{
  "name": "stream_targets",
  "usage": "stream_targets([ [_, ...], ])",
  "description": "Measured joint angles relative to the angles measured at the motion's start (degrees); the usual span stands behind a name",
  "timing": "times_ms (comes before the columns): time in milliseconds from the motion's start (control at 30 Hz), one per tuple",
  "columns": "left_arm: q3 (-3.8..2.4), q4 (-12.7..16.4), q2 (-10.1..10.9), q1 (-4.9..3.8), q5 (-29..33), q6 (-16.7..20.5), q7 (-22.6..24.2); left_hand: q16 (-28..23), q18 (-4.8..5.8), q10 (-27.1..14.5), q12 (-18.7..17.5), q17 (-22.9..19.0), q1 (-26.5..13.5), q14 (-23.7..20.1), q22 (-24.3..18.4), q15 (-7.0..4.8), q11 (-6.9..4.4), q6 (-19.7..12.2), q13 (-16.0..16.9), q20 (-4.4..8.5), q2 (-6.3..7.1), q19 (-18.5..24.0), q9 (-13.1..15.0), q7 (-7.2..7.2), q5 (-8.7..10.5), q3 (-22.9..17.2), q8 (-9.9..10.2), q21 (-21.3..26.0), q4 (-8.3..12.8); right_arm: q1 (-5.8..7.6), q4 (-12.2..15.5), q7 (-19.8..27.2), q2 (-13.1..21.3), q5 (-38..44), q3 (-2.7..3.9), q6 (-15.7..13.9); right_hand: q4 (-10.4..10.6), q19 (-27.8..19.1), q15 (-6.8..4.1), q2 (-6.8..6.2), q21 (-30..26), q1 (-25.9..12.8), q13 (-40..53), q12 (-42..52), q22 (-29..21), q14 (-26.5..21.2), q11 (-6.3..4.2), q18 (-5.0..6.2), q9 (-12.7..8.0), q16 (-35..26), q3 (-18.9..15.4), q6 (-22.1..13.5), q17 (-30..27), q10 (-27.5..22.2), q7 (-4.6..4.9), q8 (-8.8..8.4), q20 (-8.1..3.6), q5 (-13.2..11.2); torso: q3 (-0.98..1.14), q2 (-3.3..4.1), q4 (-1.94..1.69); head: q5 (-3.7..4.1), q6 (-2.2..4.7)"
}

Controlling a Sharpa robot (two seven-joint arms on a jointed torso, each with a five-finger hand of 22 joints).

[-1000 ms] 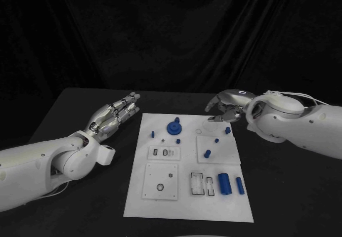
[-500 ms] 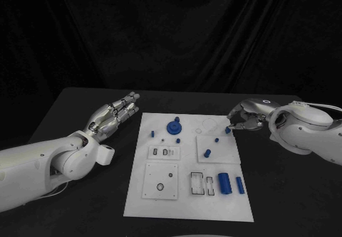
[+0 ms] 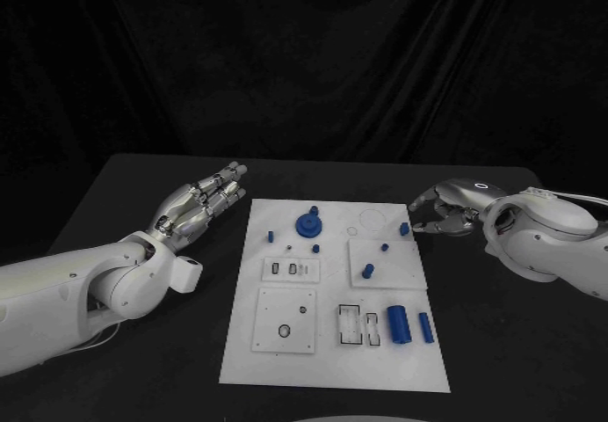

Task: Assemble the parts on the task board

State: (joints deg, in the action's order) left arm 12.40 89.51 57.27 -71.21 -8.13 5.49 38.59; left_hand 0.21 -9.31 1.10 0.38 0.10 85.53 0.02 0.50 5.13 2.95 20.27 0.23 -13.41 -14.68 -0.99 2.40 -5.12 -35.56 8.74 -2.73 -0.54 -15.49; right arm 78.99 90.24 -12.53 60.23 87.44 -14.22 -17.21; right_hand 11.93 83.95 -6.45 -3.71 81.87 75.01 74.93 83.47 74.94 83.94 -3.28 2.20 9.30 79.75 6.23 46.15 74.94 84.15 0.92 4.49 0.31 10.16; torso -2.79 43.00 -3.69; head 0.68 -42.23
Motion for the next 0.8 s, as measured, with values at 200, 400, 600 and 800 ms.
stream_targets([
  [200,0.00,0.0,0.1,0.00,0.0,-0.1,0.0,0.0,0.00,0.0,0.0,0.0,0.2,0.0,0.0,0.00,0.00,0.0,0.0,0.00,0.23,0.0,0.0,0.00,0.00,0.0,0.0,0.0,0.0,-0.52,-0.7,0.2,-0.5,0.2,0.00,-0.6,0.0,0.0,-0.37,-0.30,0.0,0.3,0.0,0.0,0.0,0.0,0.00,0.01,-0.1,0.2,0.0,0.0,0.0,0.0,0.00,0.00,-0.42,0.7,0.00,-0.01,0.03,0.10,0.18],
  [400,0.00,0.0,0.0,0.02,0.0,-0.1,0.0,0.0,0.01,0.0,0.0,0.0,0.2,0.0,0.0,0.00,0.00,0.0,0.0,0.00,0.23,0.0,0.0,0.00,0.00,0.0,0.0,0.0,0.0,-0.98,-1.3,0.5,-1.2,0.3,0.00,-0.9,0.0,0.0,-0.40,-0.29,0.2,0.3,0.0,0.0,0.0,0.0,0.00,0.01,-0.1,0.3,0.0,0.2,0.0,0.0,0.22,0.00,-0.41,1.6,0.02,-0.03,0.06,0.21,-0.05],
  [600,0.00,0.0,0.0,0.03,0.0,-0.2,0.0,0.0,0.01,0.0,0.0,0.0,0.2,0.0,0.0,0.00,0.00,0.0,0.0,0.00,0.23,0.0,0.0,0.00,0.00,0.0,0.0,0.0,0.0,-1.54,-1.8,1.0,-1.8,0.4,0.00,-1.1,0.0,0.0,-0.40,-0.29,0.2,0.3,0.0,0.0,0.0,0.0,0.00,0.02,0.0,0.6,0.0,0.4,0.0,0.0,0.42,0.07,-0.41,1.6,0.02,-0.04,0.06,0.40,-0.34],
  [800,0.00,0.0,0.0,0.05,0.0,-0.3,0.0,0.0,0.01,0.0,0.0,0.0,0.2,0.0,0.0,0.00,0.00,0.0,0.0,0.00,0.23,0.0,0.0,0.00,0.00,0.0,0.0,0.0,0.0,-1.98,-2.4,1.5,-2.5,0.4,-0.01,-1.4,0.0,0.2,-0.40,-0.53,0.2,0.5,0.0,0.0,0.0,0.0,0.01,0.02,0.1,0.6,0.0,0.8,0.0,0.0,0.41,0.38,-0.62,1.6,0.02,-0.06,0.01,0.38,-0.62],
])
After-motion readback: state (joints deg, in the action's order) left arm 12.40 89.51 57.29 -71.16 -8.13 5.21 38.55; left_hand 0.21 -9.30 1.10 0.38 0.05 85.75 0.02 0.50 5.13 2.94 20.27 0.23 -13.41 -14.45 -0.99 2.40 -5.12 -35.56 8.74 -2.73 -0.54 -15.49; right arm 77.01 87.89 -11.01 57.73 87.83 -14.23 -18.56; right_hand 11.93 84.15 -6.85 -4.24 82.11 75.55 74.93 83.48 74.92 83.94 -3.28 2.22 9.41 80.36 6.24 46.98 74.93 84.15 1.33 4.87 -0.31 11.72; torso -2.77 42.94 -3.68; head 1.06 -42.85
